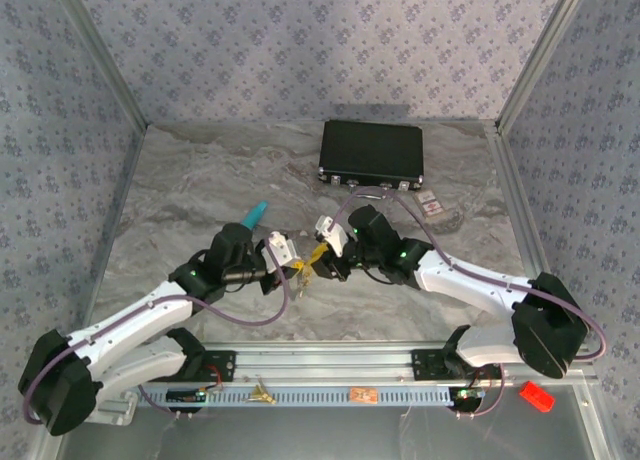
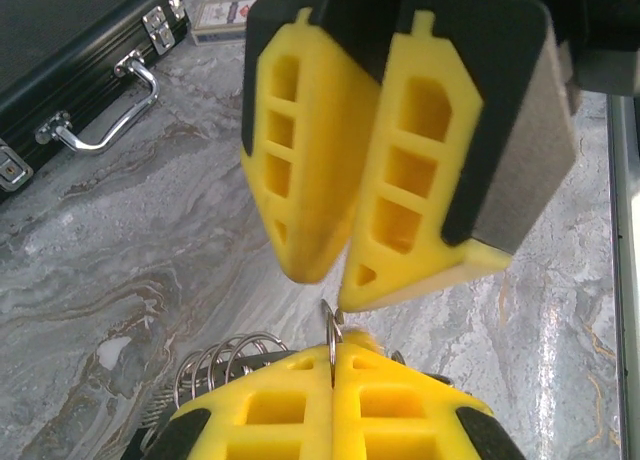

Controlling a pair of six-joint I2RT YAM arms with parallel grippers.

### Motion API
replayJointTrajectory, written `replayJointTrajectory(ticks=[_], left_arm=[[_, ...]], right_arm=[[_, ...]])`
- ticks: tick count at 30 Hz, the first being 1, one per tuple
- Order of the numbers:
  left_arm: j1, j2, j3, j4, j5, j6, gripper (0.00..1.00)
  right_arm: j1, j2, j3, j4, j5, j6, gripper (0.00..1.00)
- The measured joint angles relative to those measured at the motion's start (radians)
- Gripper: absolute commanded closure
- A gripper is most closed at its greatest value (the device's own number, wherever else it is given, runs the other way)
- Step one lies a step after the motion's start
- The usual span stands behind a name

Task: Put the keys on the keyring

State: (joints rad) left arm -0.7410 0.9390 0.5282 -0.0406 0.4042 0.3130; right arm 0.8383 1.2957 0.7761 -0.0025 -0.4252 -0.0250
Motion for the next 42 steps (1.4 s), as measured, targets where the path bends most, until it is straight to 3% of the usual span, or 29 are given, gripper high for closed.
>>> replayJointTrajectory(ticks=[4,10,22,42], left_arm=[[0.0,-0.013,-0.01,0.001,0.001,0.018,1.0],[-0.001,-0.024,-0.043,0.045,0.027,0.054,1.0],[-0.001,-0.069,-0.113,0.148,0.1,0.125,1.0],[-0.001,-0.09,-0.124,0.158,0.121,0.15,1.0]], right_arm=[[-0.014,-0.045,-0.016,0.003,-0.001,-0.006,0.65],[-0.038,-0.13,-0.044,0.006,-0.019,-0.121,0.69],[-0.017,-0.046,-0.036,-0.038,-0.132,-0.36,0.76],[-0.011,0.014,0.006,-0.074,-0.156,-0.391,1.0]])
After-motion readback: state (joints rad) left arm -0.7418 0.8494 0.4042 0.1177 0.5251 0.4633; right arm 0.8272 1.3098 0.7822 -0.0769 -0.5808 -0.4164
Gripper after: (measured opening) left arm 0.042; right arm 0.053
